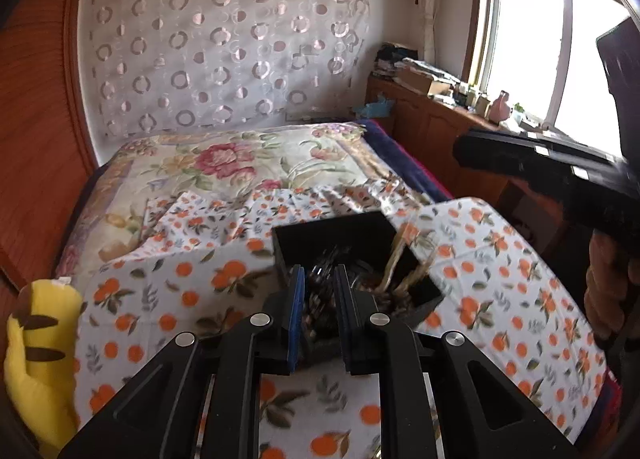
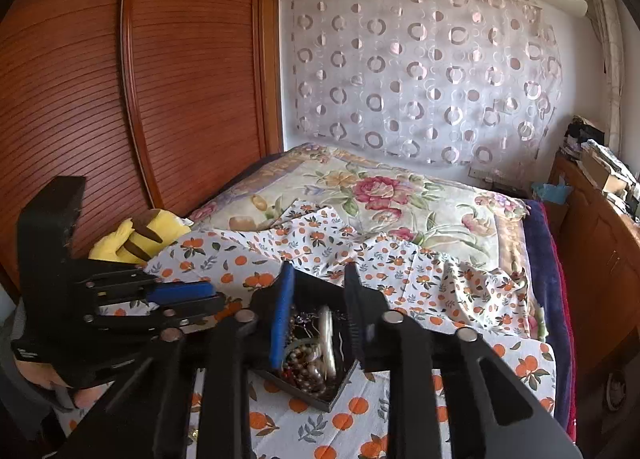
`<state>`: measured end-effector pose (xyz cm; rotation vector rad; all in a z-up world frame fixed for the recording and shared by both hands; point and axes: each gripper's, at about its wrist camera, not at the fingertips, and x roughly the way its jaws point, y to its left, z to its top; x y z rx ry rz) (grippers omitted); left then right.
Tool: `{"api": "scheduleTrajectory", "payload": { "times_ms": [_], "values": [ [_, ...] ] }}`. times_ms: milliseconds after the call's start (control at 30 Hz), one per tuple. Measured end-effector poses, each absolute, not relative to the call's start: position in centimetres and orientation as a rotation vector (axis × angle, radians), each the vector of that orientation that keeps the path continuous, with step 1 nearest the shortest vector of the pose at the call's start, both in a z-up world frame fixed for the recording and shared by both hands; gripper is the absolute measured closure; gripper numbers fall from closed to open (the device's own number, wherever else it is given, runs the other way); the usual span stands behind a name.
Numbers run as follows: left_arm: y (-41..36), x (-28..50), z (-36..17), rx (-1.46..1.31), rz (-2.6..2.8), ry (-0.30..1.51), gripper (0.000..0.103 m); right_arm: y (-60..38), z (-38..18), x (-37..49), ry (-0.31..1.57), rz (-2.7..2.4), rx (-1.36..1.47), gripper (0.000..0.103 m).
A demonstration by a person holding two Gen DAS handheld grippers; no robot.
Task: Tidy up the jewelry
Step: 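Lower the bead bracelet into the black box with the left gripper while the right gripper drops the pearls in, then grasp the gold ring with the left gripper while the right gripper grasps the small gold charm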
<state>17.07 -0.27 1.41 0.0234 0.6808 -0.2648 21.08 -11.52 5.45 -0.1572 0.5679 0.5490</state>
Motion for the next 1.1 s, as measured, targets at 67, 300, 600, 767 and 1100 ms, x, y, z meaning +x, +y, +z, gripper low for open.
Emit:
{"api": "scheduleTrajectory", "payload": {
  "times_ms": [67, 300, 600, 767, 1100],
  "values": [
    [-0.1, 16.0, 0.8, 0.038, -0.266, 0.685, 0.088, -11.8, 5.1, 20.7, 0.568, 0.55, -0.156, 0.074],
    [0.3, 12.6, -1.0, 0.055, -0.286, 0.708, 0.079, -13.1, 2.9, 17.9, 0.594, 0.566, -0.165, 0.074],
    [-0.5, 9.6, -4.1, 0.083, -0.316, 0.769, 0.059, -14.6, -3.3, 14.2, 0.708, 0.579, -0.192, 0.074],
    [-1.0, 8.6, -5.6, 0.098, -0.334, 0.802, 0.036, -14.8, -6.8, 12.9, 0.778, 0.581, -0.211, 0.074],
    [-2.2, 8.2, -7.8, 0.148, -0.348, 0.869, 0.032, -13.8, -9.4, 12.4, 0.853, 0.612, -0.242, 0.073]
  ]
}}
